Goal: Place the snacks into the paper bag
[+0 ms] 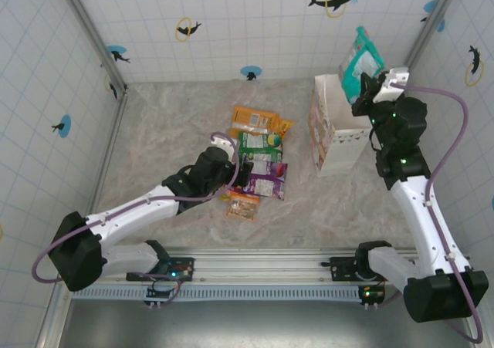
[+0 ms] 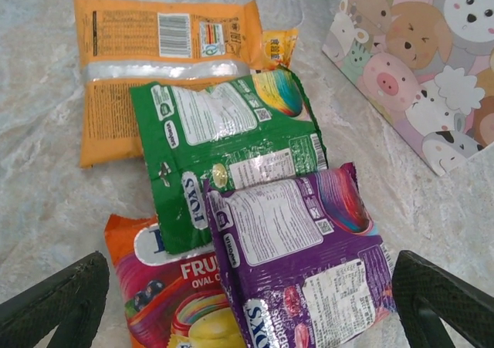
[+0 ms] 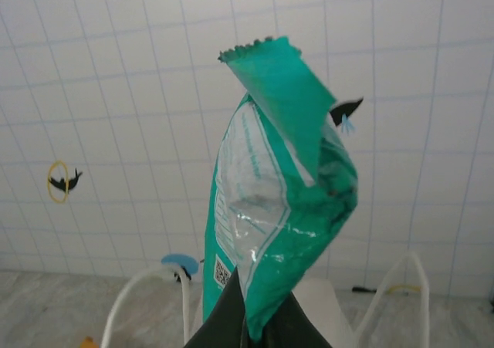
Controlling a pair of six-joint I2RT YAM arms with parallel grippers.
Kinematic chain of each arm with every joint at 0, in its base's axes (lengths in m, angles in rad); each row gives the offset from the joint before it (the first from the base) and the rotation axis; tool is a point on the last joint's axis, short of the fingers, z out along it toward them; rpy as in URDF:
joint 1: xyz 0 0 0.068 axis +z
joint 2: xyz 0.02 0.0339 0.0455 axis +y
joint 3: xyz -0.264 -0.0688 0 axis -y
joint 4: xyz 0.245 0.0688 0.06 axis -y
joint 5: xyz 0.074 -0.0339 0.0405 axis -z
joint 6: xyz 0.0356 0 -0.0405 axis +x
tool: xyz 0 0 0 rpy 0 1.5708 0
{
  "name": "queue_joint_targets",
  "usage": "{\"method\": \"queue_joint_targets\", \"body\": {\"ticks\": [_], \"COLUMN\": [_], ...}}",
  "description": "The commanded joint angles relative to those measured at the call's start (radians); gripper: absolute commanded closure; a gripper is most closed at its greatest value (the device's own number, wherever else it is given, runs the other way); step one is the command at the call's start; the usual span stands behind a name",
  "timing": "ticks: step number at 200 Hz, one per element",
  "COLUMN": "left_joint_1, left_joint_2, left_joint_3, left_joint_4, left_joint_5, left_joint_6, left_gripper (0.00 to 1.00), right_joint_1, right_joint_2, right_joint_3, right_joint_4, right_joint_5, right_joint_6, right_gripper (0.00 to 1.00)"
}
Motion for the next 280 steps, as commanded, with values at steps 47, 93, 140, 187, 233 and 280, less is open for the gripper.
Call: {"method": "queue_joint_targets", "body": {"ticks": [47, 93, 140, 187, 233, 280], "left_joint_1": [0.108, 0.141, 0.15, 0.171, 0.201, 0.201], "left_joint_2": [0.029, 0.028, 0.048, 0.066, 0.128, 0.241], "left_joint_3": [-0.023, -0.051, -0.04, -0.063, -0.08, -0.036], "left_joint_4": [-0.019, 0.015, 0.014, 0.048, 0.118, 0.138], "left_joint_5": [0.174, 0.241, 0.276, 0.348, 0.432, 0.479], "left_joint_6": [-0.137, -0.177, -0.191, -0.231, -0.263, -0.26], "left_gripper": [0.15, 0.19, 0.2, 0.27, 0.29, 0.35], "right_joint_1": [-0.006, -0.006, -0.007, -0.005, -0.006, -0.004], "right_joint_2": [0.003, -0.002, 0.007, -0.049, -0.179, -0.272], "right_joint_3": [-0.112, -0.071, -0.013, 0.064, 0.01, -0.077], "right_joint_4": [-0.005, -0.072, -0.194, -0.389, -0.451, -0.44], "right_joint_5": [-0.037, -0.026, -0.037, -0.159, -0.405, -0.488], "right_joint_6": [0.031, 0.025, 0.058, 0.125, 0.162, 0.206], "right_gripper": [0.85, 0.62, 0.6, 0.57, 0.53, 0.53]}}
